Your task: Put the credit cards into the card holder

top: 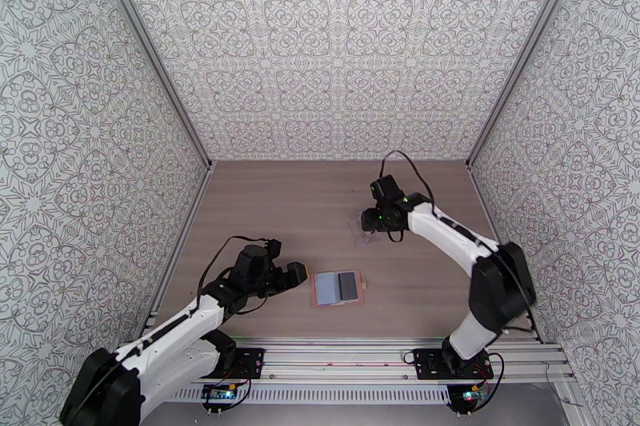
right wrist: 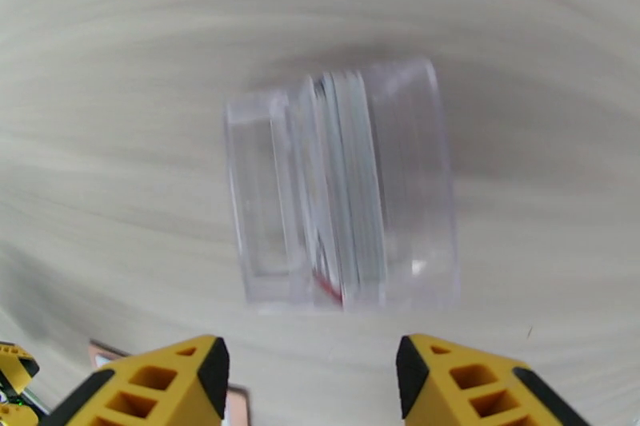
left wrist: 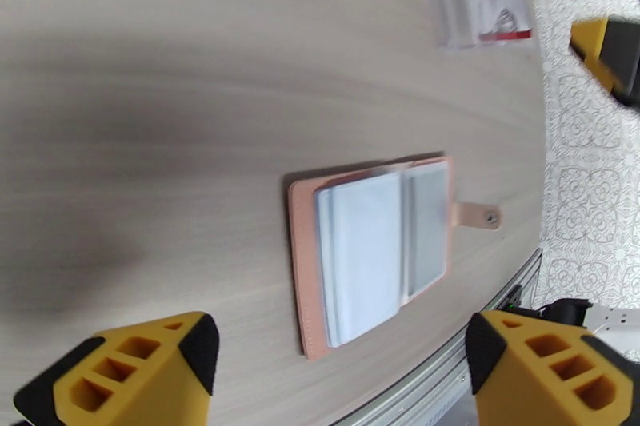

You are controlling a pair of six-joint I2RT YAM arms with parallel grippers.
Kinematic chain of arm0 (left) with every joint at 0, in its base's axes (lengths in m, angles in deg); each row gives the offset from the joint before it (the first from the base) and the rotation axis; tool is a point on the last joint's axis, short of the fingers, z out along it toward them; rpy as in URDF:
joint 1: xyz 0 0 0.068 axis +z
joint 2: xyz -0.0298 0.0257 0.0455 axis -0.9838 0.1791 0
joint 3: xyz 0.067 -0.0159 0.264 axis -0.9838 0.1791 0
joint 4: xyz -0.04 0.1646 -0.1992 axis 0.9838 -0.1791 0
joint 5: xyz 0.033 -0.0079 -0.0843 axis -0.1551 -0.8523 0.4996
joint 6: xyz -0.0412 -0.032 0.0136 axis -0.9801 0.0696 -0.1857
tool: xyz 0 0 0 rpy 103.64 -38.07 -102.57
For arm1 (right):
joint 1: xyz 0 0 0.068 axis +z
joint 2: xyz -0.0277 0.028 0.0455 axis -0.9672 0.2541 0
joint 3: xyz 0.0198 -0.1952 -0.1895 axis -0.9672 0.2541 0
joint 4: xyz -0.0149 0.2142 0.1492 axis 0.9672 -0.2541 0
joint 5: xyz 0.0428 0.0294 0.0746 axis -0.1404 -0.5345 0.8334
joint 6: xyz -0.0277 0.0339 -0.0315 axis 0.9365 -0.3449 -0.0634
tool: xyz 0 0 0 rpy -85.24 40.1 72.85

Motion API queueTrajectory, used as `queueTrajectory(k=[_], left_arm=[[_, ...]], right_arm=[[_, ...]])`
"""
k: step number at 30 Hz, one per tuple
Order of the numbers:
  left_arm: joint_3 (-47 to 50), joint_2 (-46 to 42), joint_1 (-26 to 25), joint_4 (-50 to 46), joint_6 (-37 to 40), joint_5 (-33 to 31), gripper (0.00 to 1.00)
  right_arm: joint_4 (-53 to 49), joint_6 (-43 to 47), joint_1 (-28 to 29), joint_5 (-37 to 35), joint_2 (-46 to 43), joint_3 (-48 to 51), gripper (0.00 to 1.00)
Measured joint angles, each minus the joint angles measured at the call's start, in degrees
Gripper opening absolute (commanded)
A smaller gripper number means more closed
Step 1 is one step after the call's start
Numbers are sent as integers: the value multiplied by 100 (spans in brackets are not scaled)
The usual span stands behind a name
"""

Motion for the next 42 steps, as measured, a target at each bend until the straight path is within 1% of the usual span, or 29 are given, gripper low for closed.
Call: queueTrajectory(k=[7, 14, 24, 33, 42], left_arm=[[0, 225, -308, 208, -66, -22, 83], [0, 376, -393, 308, -103, -26, 83], [0, 424, -483, 407, -109, -68, 83], [-2, 573, -595, 435, -109, -70, 83], [-2, 590, -605, 437, -109, -118, 83]], right_arm=[[-691, 728, -81, -337, 964, -1134, 60], [-1086, 973, -282, -323, 1532, -1631, 58], [-1281, 1064, -289, -289, 1690, -1770, 58], [-1405, 1093, -286, -295, 2017, -2079, 57], [-1436, 1088, -284, -313, 2031, -2100, 52]])
